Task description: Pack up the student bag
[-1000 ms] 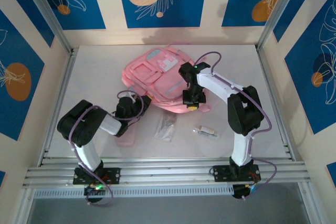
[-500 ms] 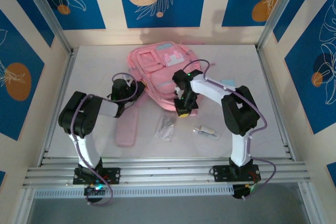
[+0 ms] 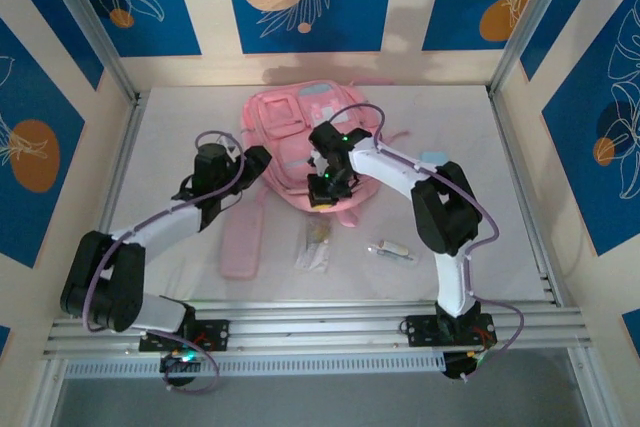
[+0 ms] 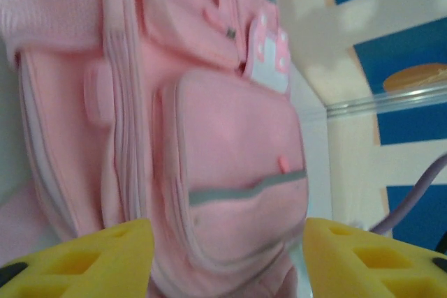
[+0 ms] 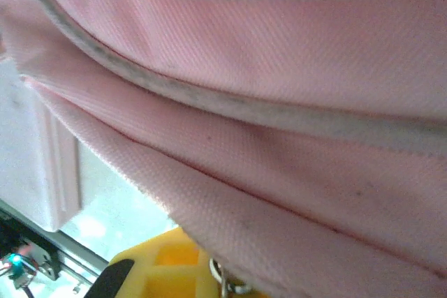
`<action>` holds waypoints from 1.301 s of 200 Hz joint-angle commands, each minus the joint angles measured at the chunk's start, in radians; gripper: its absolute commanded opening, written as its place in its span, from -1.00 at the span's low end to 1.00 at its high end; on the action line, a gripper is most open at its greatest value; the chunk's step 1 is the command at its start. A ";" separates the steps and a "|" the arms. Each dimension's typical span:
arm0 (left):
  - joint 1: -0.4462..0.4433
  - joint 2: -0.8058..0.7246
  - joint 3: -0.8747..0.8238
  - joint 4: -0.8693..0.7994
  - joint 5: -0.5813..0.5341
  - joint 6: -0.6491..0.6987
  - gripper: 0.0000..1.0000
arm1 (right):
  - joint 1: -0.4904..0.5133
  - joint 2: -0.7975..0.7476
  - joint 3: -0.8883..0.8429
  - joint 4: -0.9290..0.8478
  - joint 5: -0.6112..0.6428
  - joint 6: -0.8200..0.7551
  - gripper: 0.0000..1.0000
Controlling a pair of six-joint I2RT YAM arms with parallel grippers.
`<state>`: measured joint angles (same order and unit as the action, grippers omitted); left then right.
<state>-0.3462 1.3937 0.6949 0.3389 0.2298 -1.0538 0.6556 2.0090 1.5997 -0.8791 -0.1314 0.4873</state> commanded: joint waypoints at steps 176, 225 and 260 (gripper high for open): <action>-0.083 0.230 0.009 0.043 -0.110 -0.094 -1.00 | -0.049 -0.086 -0.178 -0.188 0.074 -0.199 -1.00; -0.024 0.152 0.024 -0.102 -0.095 0.040 -1.00 | -0.169 -0.124 -0.165 -0.199 0.203 -0.353 -1.00; 0.056 0.118 0.056 -0.199 -0.106 0.146 -1.00 | -0.223 -0.099 -0.147 -0.121 0.340 -0.570 -1.00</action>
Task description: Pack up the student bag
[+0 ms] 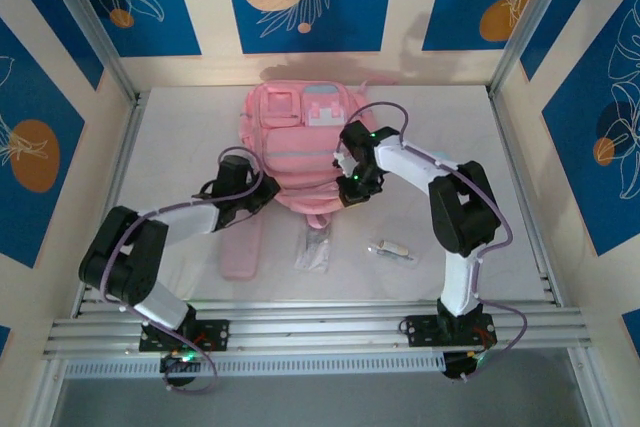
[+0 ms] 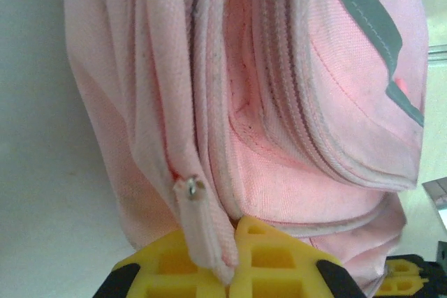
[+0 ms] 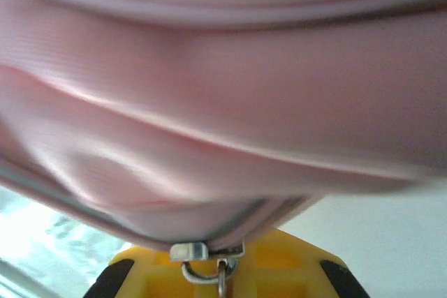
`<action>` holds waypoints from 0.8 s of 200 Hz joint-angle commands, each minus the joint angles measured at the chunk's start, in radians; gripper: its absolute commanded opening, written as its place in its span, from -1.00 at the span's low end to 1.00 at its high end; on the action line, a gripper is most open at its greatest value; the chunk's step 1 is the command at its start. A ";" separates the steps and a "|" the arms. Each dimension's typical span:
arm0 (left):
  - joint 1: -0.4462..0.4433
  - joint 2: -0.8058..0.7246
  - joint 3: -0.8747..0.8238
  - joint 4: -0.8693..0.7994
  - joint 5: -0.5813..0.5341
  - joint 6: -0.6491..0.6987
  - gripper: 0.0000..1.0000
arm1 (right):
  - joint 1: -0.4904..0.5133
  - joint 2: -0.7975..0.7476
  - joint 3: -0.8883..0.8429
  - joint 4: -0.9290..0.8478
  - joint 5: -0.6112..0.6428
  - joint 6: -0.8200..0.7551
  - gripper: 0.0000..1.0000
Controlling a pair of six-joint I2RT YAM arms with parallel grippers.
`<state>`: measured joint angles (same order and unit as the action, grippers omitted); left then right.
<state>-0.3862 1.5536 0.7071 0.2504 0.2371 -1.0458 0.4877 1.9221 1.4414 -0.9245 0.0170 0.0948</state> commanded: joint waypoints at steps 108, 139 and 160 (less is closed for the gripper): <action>0.129 -0.133 0.185 -0.325 -0.081 0.130 0.34 | 0.192 0.116 0.153 0.352 0.003 -0.383 -1.00; 0.094 -0.200 0.111 -0.336 -0.061 0.040 0.50 | 0.223 0.178 0.251 0.347 -0.031 -0.356 -1.00; 0.064 -0.196 0.079 -0.310 -0.054 -0.025 0.52 | 0.240 0.195 0.280 0.342 -0.064 -0.321 -1.00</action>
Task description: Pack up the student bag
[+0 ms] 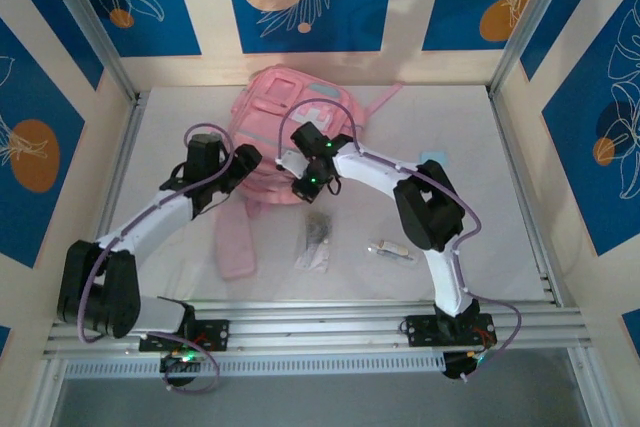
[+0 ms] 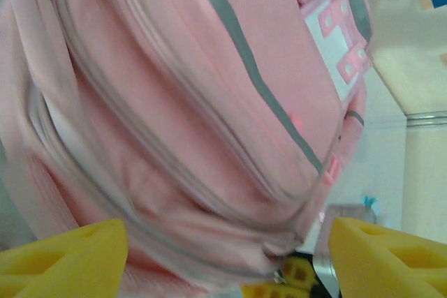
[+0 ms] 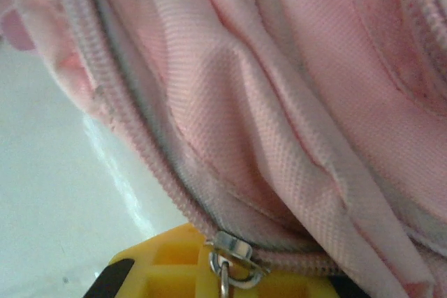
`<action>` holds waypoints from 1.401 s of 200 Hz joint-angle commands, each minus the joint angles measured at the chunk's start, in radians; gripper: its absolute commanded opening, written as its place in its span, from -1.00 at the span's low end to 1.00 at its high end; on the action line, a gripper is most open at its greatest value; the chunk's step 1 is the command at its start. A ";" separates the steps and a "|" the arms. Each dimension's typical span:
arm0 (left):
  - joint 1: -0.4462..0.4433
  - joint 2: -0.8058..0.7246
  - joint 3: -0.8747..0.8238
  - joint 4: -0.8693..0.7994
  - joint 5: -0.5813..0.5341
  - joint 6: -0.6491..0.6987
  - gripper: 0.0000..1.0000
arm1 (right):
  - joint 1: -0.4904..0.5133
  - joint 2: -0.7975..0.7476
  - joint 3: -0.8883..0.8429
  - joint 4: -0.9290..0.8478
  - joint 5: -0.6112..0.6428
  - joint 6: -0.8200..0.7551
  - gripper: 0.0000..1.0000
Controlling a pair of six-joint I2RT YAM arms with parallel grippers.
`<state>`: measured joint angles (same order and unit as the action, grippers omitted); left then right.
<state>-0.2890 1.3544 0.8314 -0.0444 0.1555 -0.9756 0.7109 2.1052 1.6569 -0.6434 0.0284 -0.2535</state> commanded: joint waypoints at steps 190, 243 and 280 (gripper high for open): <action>-0.047 0.257 -0.023 0.116 -0.094 -0.094 -1.00 | -0.319 -0.069 -0.062 -0.184 0.121 0.135 -1.00; -0.047 0.213 -0.036 0.089 -0.117 -0.068 -1.00 | -0.440 0.033 0.106 -0.081 0.159 0.141 -1.00; -0.046 0.203 -0.041 0.101 -0.104 -0.064 -1.00 | -0.436 0.034 0.132 -0.083 0.088 0.155 -1.00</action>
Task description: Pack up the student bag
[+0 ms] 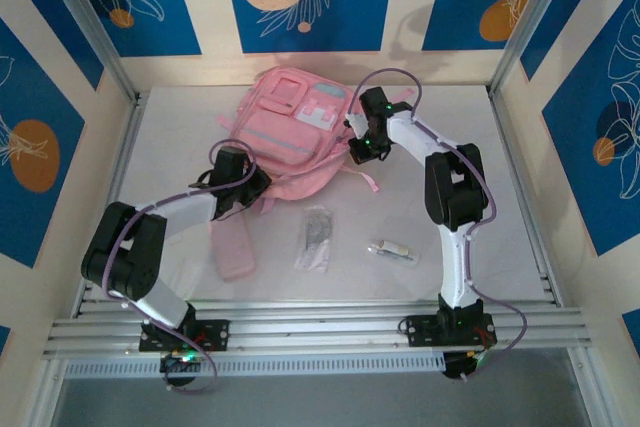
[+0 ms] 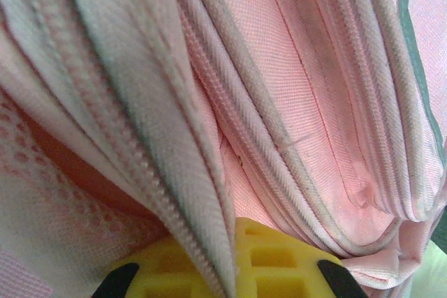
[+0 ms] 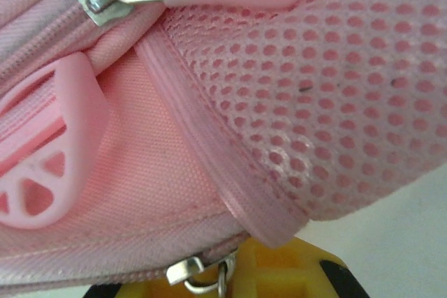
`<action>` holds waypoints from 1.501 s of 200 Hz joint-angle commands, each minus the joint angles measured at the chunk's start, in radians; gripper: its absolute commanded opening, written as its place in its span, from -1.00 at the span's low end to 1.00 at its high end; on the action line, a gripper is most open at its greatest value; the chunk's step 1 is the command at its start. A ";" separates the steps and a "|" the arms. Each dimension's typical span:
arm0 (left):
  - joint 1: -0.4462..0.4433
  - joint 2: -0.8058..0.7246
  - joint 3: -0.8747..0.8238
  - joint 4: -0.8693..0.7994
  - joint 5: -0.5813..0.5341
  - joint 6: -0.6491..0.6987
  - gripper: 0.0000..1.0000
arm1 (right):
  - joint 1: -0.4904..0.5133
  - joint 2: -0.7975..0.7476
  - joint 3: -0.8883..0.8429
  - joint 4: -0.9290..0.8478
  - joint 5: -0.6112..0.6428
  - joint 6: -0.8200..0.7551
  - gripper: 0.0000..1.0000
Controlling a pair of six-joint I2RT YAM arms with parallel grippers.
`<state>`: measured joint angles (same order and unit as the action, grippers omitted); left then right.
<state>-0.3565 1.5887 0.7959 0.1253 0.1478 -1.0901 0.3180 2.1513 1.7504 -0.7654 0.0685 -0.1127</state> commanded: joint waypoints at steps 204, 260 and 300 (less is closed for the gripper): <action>0.057 0.002 0.125 -0.174 0.089 0.411 -1.00 | -0.142 -0.003 0.029 0.284 -0.190 0.627 0.39; 0.057 0.021 0.121 -0.161 0.112 0.398 -1.00 | -0.162 0.170 0.143 0.325 -0.303 0.737 0.31; 0.058 0.037 0.124 -0.147 0.109 0.402 -1.00 | -0.162 0.178 0.134 0.355 -0.366 0.773 -0.88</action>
<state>-0.3031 1.6123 0.8879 -0.0456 0.2142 -0.7300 0.1513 2.3466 1.8774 -0.4278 -0.2306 0.6121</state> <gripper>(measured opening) 0.054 0.326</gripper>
